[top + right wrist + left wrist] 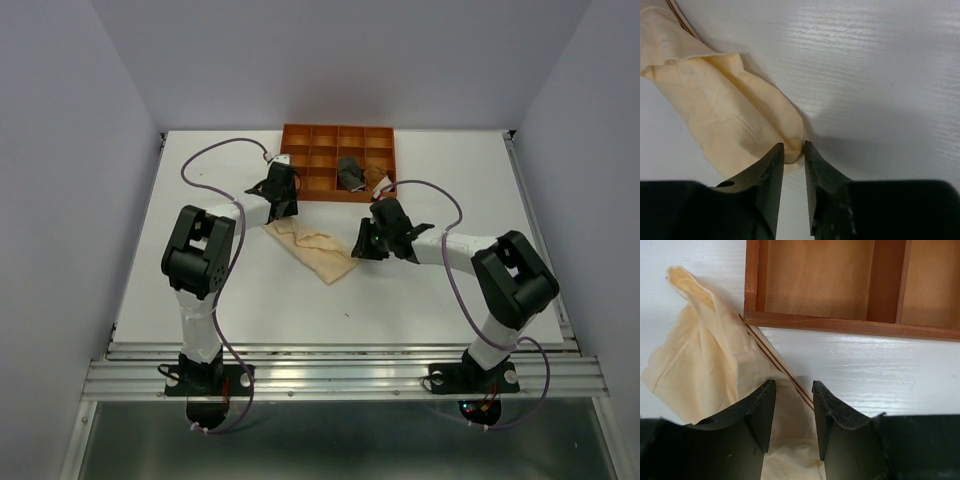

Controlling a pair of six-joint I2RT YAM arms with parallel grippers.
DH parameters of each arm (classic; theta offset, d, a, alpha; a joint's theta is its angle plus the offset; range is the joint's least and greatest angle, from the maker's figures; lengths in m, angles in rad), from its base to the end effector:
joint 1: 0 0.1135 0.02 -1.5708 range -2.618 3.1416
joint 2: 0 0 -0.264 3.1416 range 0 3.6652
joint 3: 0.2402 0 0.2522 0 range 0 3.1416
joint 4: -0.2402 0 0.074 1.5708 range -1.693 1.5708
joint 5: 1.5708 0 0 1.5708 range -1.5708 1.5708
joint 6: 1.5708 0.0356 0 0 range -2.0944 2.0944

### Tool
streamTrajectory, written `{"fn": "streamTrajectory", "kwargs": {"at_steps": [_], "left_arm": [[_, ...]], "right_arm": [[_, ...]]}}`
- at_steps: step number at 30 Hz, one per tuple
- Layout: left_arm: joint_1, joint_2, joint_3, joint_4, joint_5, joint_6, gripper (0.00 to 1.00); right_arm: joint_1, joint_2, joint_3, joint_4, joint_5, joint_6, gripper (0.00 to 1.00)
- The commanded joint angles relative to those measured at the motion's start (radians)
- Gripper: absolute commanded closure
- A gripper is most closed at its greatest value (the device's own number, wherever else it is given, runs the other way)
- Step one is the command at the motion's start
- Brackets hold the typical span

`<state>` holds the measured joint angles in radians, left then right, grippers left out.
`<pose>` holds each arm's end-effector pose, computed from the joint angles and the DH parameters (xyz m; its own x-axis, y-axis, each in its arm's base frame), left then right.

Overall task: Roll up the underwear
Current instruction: Fold the underwear

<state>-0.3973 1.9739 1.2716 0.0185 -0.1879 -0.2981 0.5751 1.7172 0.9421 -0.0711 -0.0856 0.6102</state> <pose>0.4026 -0.1617 0.1751 -0.6293 -0.0489 -0.7756 0.0646 0.9913 -0.1149 0.2904 0.1919 0.1641 -0.8527 0.1277 -0.5065 -0.1230 0.8933 0.4323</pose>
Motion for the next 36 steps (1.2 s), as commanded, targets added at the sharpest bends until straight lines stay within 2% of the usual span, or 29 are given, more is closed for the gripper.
{"fn": "streamTrajectory", "kwargs": {"at_steps": [1,2,4,5,6,10,19,28,36], "left_arm": [[0.011,-0.046,-0.002,0.015,-0.013,-0.012,0.54],[0.012,-0.044,0.002,0.014,-0.015,-0.013,0.55],[0.015,-0.044,0.003,0.011,-0.015,-0.018,0.55],[0.018,-0.044,0.003,0.011,-0.018,-0.018,0.55],[0.021,-0.046,0.003,0.009,-0.016,-0.019,0.55],[0.034,-0.047,0.003,0.001,-0.019,-0.029,0.56],[0.061,-0.041,0.002,-0.008,-0.013,-0.044,0.56],[0.087,-0.023,0.02,-0.017,-0.007,-0.055,0.56],[0.117,0.011,0.04,-0.06,0.008,-0.059,0.57]], "right_arm": [[-0.004,-0.037,-0.023,0.059,-0.035,0.014,0.76],[-0.004,-0.042,-0.029,0.059,-0.057,0.008,0.84],[-0.004,-0.057,-0.042,0.113,-0.081,-0.001,0.9],[-0.004,-0.057,-0.04,0.113,-0.101,-0.013,0.98],[-0.004,-0.059,-0.04,0.113,-0.111,-0.021,0.99],[0.018,-0.076,-0.042,0.109,-0.123,-0.076,0.99],[0.141,-0.122,-0.034,0.085,-0.049,-0.193,0.99],[0.258,-0.004,0.02,0.004,0.017,-0.247,0.99],[0.267,0.082,0.02,-0.033,0.129,-0.202,0.99]]}}
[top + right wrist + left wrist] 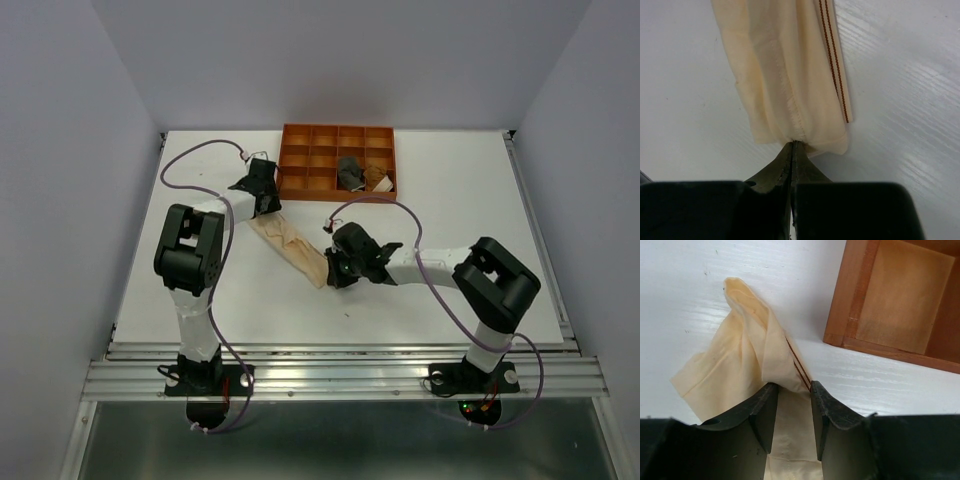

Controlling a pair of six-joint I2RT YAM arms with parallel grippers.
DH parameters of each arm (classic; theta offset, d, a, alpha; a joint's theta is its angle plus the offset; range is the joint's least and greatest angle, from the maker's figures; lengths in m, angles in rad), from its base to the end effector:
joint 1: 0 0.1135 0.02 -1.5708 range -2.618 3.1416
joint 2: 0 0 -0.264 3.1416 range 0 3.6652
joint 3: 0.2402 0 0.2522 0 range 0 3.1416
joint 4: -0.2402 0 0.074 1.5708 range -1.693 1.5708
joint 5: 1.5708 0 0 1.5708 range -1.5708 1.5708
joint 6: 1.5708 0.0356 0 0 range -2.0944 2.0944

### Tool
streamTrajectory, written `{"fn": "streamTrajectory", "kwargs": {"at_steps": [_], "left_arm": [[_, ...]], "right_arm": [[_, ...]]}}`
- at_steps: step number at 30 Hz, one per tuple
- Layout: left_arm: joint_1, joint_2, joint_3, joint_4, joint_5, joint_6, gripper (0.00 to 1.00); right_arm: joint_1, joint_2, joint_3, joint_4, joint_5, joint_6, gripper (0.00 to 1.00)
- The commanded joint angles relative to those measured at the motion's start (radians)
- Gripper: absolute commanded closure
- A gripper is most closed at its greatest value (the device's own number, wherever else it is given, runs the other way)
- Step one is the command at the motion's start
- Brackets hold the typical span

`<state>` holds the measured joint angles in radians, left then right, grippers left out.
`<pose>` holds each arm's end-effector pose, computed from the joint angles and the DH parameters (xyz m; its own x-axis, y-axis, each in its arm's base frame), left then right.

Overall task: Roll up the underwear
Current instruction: Fold the underwear

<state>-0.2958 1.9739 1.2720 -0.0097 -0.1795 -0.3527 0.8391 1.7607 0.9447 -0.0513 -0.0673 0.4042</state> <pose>0.4150 -0.1198 0.1728 -0.6406 -0.1601 -0.7510 -0.0680 0.9860 -0.1522 0.2335 0.2637 0.1519 -0.7718 -0.2722 -0.5746 -0.5089 0.8063 0.3016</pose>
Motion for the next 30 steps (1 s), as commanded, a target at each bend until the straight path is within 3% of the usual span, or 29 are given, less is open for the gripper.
{"fn": "streamTrajectory", "kwargs": {"at_steps": [1,3,7,14,21,24,26,27,30], "left_arm": [[0.017,0.019,0.056,-0.036,-0.002,-0.006,0.57],[0.018,0.045,0.073,-0.064,-0.003,-0.006,0.57],[0.018,0.057,0.084,-0.076,0.018,-0.008,0.58],[0.009,0.011,0.047,-0.013,0.112,0.049,0.59],[0.0,-0.009,0.017,0.004,0.118,0.069,0.59],[0.001,-0.018,0.006,0.028,0.112,0.072,0.59],[0.001,-0.024,-0.002,0.034,0.112,0.075,0.59],[0.0,-0.026,-0.002,0.037,0.117,0.08,0.59],[0.0,-0.029,-0.006,0.047,0.126,0.087,0.59]], "right_arm": [[0.003,0.04,0.022,-0.053,0.113,0.001,0.99],[0.003,0.04,0.023,-0.053,0.116,0.001,0.99],[0.003,0.007,0.028,-0.055,0.084,-0.016,0.85],[0.003,-0.099,0.132,-0.041,-0.143,-0.123,0.42],[0.003,-0.102,0.236,-0.028,-0.086,-0.15,0.36],[-0.011,-0.093,0.288,-0.009,0.045,-0.125,0.39],[-0.023,-0.075,0.325,0.011,0.124,-0.102,0.54],[-0.034,-0.052,0.336,0.031,0.183,-0.099,0.69],[-0.054,0.021,0.393,0.039,0.23,-0.114,0.78]]}}
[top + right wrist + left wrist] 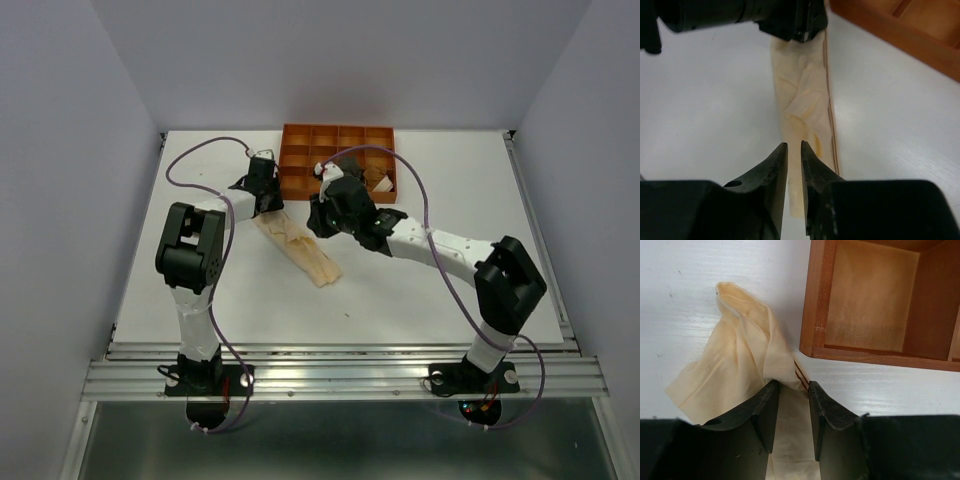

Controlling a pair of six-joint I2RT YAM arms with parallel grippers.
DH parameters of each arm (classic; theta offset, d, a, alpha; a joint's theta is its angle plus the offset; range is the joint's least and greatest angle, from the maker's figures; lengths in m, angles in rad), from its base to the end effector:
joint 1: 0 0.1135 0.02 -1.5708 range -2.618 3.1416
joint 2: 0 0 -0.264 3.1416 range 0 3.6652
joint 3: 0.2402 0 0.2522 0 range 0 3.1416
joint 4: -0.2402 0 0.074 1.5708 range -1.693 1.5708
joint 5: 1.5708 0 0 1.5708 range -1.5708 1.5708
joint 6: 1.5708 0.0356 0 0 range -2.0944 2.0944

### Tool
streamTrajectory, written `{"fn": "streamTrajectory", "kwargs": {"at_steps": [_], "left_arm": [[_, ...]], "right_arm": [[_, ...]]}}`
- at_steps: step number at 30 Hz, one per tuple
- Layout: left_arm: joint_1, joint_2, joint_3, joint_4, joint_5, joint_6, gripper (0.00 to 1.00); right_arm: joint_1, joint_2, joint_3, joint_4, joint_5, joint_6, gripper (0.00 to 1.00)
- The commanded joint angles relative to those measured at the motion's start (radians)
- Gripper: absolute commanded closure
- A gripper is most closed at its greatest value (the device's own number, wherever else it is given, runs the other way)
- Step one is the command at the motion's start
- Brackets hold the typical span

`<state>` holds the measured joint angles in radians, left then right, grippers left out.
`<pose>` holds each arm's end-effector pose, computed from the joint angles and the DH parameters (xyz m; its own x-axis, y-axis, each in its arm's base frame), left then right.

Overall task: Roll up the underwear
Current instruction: Fold the underwear

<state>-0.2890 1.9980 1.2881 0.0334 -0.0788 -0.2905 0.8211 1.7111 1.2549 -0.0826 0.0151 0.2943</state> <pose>0.4222 -0.1226 0.1711 -0.6395 -0.1078 -0.7612 0.0440 0.9834 -0.1761 0.2711 0.2904 0.2646 -0.5443 -0.1590 -0.8237 -0.5905 0.7701 0.2416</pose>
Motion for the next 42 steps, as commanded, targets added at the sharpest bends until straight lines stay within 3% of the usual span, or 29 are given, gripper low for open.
{"fn": "streamTrajectory", "kwargs": {"at_steps": [1,10,15,23,34,42], "left_arm": [[-0.007,-0.053,-0.023,0.003,0.025,0.028,0.59],[-0.006,-0.051,-0.018,0.003,0.017,0.036,0.59],[-0.006,-0.042,-0.01,0.002,0.016,0.033,0.59],[-0.006,-0.021,0.005,-0.006,0.005,0.034,0.59],[-0.004,-0.008,0.022,-0.027,-0.003,0.053,0.59],[0.011,0.036,0.091,-0.098,-0.003,0.054,0.59]], "right_arm": [[-0.036,0.09,0.099,0.07,0.151,-0.004,0.79],[-0.054,0.257,0.186,0.072,0.065,-0.034,0.85],[-0.054,0.301,0.17,0.119,-0.097,-0.034,0.87],[-0.054,0.334,0.124,0.161,-0.168,-0.006,0.88],[-0.054,0.424,0.071,0.118,-0.139,0.028,0.88],[-0.019,0.395,-0.092,0.113,-0.174,0.097,0.88]]}}
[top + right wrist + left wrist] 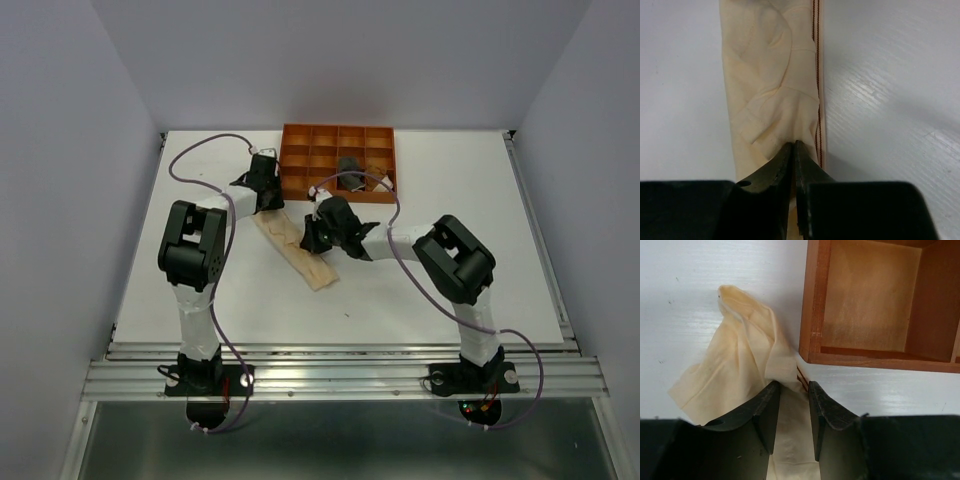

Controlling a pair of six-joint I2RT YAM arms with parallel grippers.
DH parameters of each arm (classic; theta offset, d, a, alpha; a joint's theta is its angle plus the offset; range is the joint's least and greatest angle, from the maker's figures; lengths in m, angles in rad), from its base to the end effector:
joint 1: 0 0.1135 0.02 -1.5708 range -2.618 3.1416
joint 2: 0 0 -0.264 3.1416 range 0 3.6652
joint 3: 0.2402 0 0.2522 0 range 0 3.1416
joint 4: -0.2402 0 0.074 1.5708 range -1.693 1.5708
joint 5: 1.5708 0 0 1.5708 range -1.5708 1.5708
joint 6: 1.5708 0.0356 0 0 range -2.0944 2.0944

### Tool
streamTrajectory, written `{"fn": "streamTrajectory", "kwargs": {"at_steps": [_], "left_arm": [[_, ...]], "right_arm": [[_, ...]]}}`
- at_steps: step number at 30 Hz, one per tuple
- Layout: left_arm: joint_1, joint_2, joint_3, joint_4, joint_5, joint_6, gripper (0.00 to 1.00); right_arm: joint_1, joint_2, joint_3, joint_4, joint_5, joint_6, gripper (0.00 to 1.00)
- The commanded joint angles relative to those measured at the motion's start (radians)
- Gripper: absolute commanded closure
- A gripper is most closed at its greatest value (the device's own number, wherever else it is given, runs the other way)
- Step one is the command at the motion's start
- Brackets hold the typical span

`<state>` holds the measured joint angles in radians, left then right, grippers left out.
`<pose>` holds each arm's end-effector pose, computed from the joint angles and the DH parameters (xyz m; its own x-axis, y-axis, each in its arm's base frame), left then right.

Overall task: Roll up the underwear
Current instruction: Fold the underwear

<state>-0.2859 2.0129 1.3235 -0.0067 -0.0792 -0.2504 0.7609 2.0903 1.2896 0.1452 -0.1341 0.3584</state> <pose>0.4269 -0.1226 0.1724 -0.6512 -0.0660 -0.7560 0.0635 0.9880 -0.1410 0.3236 0.3147 0.1420 -0.6800 -0.1675 -0.7138 -0.5570 0.7511 0.3544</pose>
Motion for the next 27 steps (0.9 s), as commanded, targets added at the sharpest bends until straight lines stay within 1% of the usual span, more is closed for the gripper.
{"fn": "streamTrajectory", "kwargs": {"at_steps": [1,4,9,15,17,20,22,24,27], "left_arm": [[0.011,0.024,0.06,-0.058,0.004,0.01,0.59],[0.011,0.038,0.077,-0.055,0.048,-0.009,0.59],[0.008,0.044,0.071,-0.041,0.073,-0.056,0.59],[0.01,0.01,0.017,-0.036,0.064,-0.09,0.59],[0.01,0.001,0.003,-0.036,0.065,-0.098,0.6],[0.01,-0.016,0.002,-0.036,0.068,-0.096,0.6],[0.008,-0.032,0.009,-0.044,0.07,-0.093,0.59],[0.01,-0.068,0.029,-0.062,0.075,-0.092,0.54],[0.008,-0.124,0.083,-0.111,0.075,-0.089,0.5]], "right_arm": [[0.051,0.008,-0.147,-0.101,-0.033,0.039,0.88],[0.101,-0.001,-0.183,-0.021,-0.068,0.082,0.88],[0.189,0.011,-0.159,0.027,-0.03,0.129,0.89],[0.199,-0.004,-0.144,0.05,0.077,0.267,0.88],[0.199,-0.013,-0.132,0.05,0.109,0.275,0.87],[0.209,-0.03,-0.113,0.057,0.097,0.245,0.86],[0.209,-0.041,-0.092,0.065,0.065,0.183,0.84],[0.209,-0.049,-0.063,0.067,0.03,0.105,0.83],[0.209,-0.067,0.01,0.044,0.005,0.039,0.81]]}}
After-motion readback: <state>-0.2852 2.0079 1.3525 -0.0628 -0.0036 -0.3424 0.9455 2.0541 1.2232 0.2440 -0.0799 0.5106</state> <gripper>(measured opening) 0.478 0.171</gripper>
